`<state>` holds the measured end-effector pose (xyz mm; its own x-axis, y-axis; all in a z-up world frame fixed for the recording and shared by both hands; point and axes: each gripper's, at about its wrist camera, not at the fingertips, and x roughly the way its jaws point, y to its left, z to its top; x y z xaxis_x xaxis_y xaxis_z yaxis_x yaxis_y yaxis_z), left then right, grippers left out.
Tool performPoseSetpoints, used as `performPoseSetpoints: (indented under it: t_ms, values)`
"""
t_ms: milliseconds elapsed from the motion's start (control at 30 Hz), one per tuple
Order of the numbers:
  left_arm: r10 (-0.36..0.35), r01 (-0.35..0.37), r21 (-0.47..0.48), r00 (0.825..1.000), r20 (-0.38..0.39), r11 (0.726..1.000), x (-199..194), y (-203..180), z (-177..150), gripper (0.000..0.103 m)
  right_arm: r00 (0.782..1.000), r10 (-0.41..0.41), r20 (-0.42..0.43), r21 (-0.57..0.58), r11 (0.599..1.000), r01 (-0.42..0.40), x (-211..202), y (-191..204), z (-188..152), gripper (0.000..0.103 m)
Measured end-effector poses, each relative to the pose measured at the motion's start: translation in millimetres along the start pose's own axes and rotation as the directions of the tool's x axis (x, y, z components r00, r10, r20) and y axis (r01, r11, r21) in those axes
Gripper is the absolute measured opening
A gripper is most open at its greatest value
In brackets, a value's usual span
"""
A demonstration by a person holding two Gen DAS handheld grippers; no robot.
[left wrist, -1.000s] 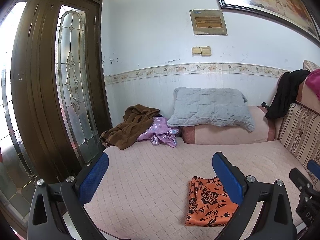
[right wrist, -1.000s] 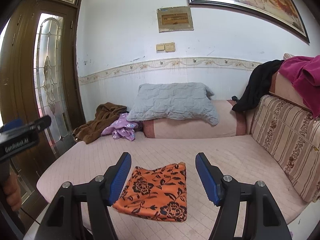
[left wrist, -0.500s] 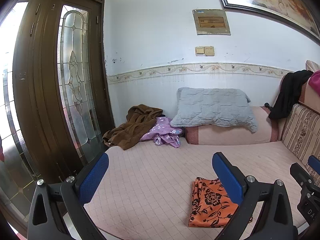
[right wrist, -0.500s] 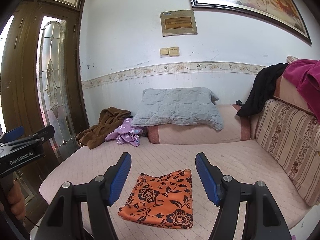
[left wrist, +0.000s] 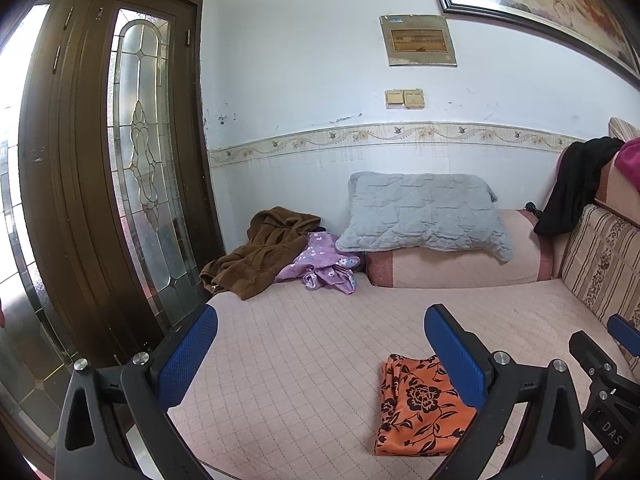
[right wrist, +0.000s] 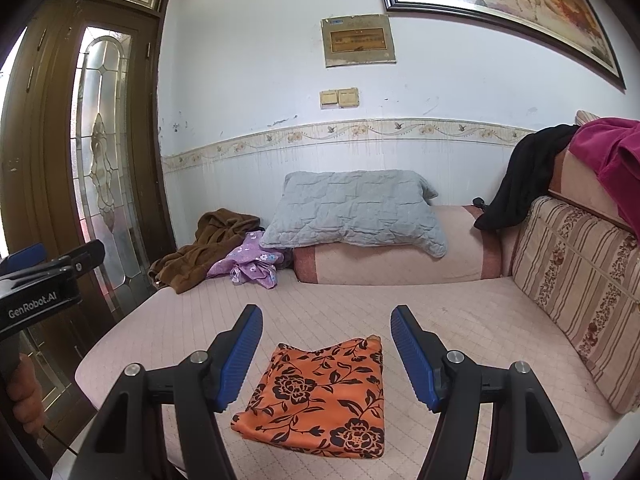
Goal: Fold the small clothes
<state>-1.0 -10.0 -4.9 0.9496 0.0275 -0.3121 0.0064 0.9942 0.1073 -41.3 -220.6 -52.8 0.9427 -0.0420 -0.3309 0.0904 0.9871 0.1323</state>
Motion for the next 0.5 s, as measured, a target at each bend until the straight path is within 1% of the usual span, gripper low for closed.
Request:
performPoseSetpoints:
  t_ms: [233, 500]
  values:
    - [-0.010, 0.010, -0.006, 1.000, 0.007, 1.000, -3.1, 2.5, 0.7, 0.103, 1.000, -0.014, 0.006, 0.000, 1.000, 0.014, -1.6, 0.9, 3.9, 0.070]
    - [-0.036, 0.036, 0.012, 0.999, 0.009, 0.999, -6.3, 1.4, -1.4, 0.103, 0.999, -0.039, 0.005, -0.011, 0.999, 0.039, -8.5, 2.1, 0.1, 0.070]
